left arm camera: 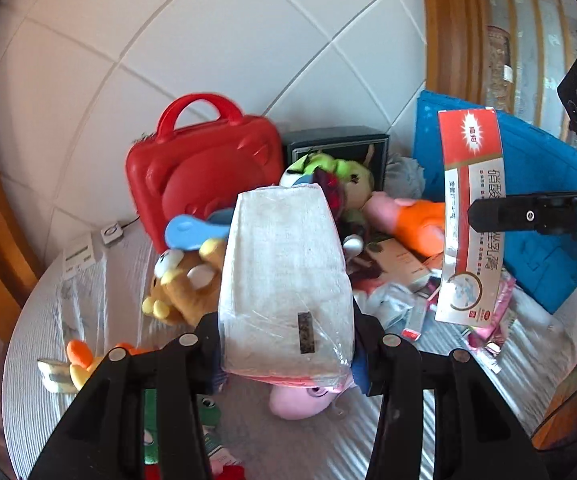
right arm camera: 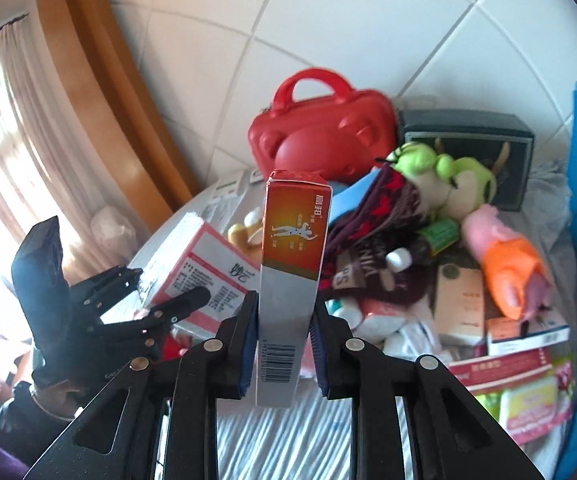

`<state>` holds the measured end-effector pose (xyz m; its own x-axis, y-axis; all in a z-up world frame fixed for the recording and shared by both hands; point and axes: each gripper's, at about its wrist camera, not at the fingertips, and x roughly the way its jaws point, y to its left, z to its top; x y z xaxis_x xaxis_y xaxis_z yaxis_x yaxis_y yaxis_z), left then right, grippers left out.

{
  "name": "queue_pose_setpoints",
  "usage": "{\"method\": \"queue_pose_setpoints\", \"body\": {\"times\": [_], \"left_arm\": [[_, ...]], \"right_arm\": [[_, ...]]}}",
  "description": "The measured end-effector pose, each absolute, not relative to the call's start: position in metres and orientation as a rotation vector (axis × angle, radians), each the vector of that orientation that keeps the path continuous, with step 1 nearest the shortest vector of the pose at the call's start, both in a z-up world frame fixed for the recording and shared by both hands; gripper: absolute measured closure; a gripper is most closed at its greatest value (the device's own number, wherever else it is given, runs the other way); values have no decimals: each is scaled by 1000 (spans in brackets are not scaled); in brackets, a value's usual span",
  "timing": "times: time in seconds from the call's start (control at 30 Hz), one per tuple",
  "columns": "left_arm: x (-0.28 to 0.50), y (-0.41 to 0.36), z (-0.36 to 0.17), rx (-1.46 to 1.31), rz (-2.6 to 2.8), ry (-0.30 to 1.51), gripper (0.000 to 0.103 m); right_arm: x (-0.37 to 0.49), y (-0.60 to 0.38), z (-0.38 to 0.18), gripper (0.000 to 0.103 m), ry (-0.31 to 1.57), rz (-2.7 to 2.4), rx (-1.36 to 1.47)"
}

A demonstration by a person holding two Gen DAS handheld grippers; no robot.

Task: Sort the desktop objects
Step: 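Carry the tissue pack and medicine box into the blue crate and release both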

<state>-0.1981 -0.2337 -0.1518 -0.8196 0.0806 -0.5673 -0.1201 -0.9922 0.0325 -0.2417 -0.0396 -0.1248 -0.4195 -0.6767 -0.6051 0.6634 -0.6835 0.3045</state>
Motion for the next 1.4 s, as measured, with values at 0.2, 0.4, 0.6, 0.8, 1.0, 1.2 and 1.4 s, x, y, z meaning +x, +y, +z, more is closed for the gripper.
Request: {"method": "queue_pose_setpoints", "body": {"times": [0.2,0.4,0.6,0.8,1.0,1.2,1.4], "left_arm": [[-209,-151,-93,-685,2775,246,57],[-225,-47,-34,-465,2651,325,57],[-244,60,4,-329,2530,316,57],[-279,153,17,-336,2452,303,56],[-300,220,23,-360,2543,349,40],[-292,227,34,-282,2709,405,3],[-286,215,29,-323,2816,408,3]], "right_arm": [[-218,38,-71,79,-116,-2360,754],[-201,138,-26,79,-172,-2596,600],[-204,239,-2,79,-250,-2770,543],[-217,322,13,79,-291,-2874,524],[-245,372,16,69,-258,-2999,556],[-237,402,14,33,-289,-3008,477],[-237,402,13,19,-291,-2952,448]]}}
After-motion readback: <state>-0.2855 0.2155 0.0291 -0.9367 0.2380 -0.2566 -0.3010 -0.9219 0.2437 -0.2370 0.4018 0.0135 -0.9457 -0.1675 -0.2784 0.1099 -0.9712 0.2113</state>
